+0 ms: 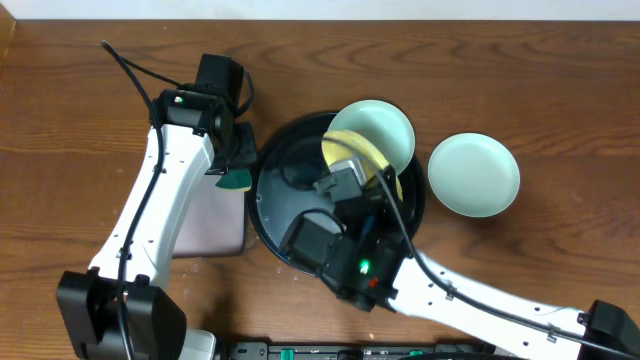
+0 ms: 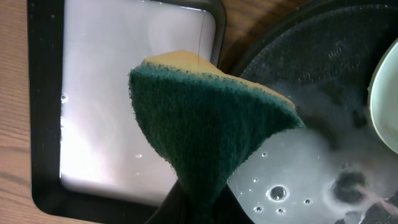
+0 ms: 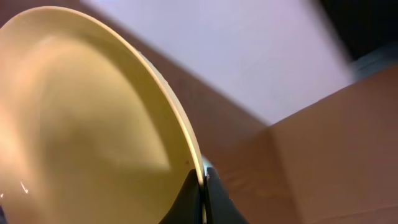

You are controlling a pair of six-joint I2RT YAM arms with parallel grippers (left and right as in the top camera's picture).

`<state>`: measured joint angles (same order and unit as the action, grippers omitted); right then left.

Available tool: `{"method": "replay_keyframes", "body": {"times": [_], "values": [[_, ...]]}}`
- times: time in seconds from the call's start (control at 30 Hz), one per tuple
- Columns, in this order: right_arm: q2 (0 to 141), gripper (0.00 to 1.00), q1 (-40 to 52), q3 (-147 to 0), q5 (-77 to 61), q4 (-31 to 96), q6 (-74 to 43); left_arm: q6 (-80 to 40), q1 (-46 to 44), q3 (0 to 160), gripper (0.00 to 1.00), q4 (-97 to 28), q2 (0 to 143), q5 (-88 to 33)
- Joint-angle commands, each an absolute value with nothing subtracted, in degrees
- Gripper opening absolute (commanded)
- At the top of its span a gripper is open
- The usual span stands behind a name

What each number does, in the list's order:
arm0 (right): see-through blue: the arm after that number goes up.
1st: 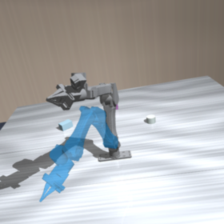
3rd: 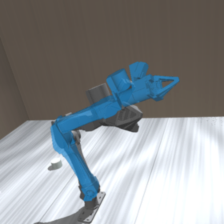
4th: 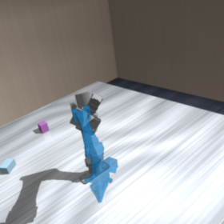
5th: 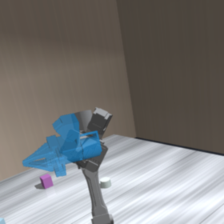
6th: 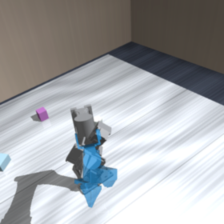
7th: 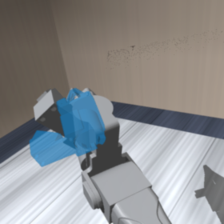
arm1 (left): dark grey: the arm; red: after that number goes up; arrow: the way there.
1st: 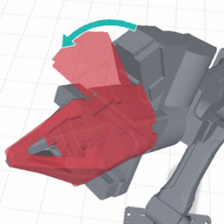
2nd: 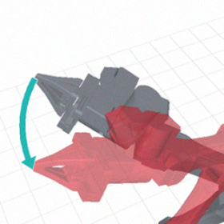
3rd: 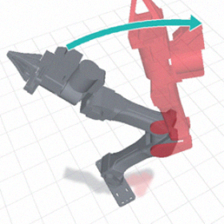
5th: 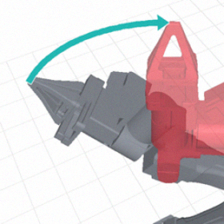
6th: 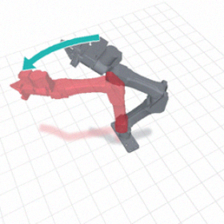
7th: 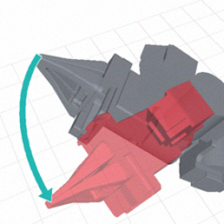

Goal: Clean dirty plates on tray and stack at the side
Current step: 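Lift the yellow plate with the right gripper and stack it on the green plate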

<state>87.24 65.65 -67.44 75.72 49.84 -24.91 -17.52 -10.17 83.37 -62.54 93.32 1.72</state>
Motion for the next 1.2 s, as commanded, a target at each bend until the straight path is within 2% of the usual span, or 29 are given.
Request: {"method": "replay_keyframes", "body": {"times": [0.0, 0.27, 0.6, 0.87, 1.17], "values": [[86.3, 0.01, 67.7, -68.6, 89.8, 49.3, -24.6, -16.4, -9.9, 83.1, 0.07, -62.5, 92.9, 2.4], [86.3, 0.01, 68.2, -68.6, 84.6, 48.6, -24.8, -16.4, -9.9, 83.1, 0.07, -62.5, 92.9, 2.4], [86.4, 0.01, 61.0, -68.6, 52.6, 50.4, -33.0, -16.4, -9.9, 83.1, 0.08, -62.5, 92.9, 2.4], [85.7, 0.01, 48.6, -68.6, 25.6, 48.7, -32.9, -16.4, -9.9, 83.1, 0.07, -62.5, 92.9, 2.4], [81.0, 0.01, 26.6, -68.6, 2.7, 48.9, -28.2, -16.4, -9.9, 83.1, 0.08, -62.5, 92.9, 2.4]]}}
